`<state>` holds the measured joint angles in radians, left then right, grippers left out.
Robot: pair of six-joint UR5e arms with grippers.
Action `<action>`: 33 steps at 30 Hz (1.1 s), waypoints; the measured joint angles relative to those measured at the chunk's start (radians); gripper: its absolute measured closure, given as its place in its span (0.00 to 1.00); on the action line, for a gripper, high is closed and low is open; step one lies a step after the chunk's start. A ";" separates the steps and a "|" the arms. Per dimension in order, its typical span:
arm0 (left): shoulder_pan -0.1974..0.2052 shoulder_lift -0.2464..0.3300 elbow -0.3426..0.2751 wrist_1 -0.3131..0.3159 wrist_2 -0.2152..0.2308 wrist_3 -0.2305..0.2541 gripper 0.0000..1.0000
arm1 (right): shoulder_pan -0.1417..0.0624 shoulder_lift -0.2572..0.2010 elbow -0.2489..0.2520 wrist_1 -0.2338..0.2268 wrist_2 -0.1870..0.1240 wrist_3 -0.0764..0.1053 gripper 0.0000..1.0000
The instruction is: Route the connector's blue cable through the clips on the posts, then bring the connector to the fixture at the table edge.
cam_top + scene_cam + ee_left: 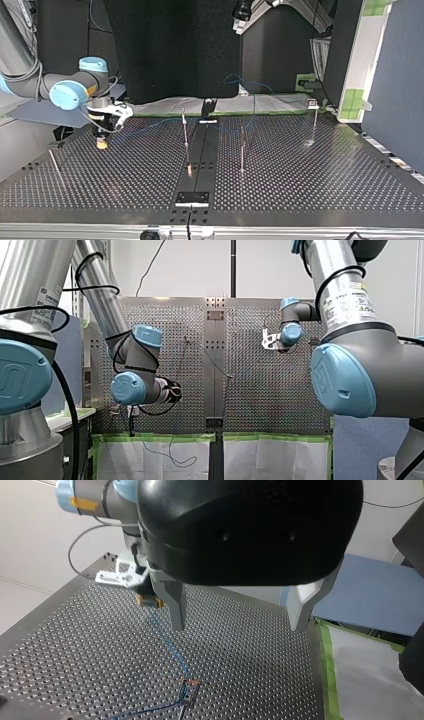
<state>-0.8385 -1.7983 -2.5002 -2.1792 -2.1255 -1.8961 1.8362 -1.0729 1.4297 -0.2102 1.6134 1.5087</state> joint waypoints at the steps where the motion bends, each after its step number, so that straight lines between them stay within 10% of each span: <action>1: 0.001 0.000 0.000 0.000 0.000 0.001 0.00 | -0.006 -0.008 0.002 0.002 -0.001 -0.005 1.00; 13: 0.015 0.000 0.012 -0.025 0.000 0.017 0.00 | -0.099 -0.102 0.080 -0.047 -0.082 -0.002 1.00; 33: 0.022 0.000 0.036 -0.090 0.006 0.047 0.00 | -0.263 -0.258 0.207 -0.208 -0.246 0.125 1.00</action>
<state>-0.8169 -1.7983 -2.4638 -2.2688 -2.1192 -1.8494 1.5729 -1.3307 1.6365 -0.4180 1.3671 1.6336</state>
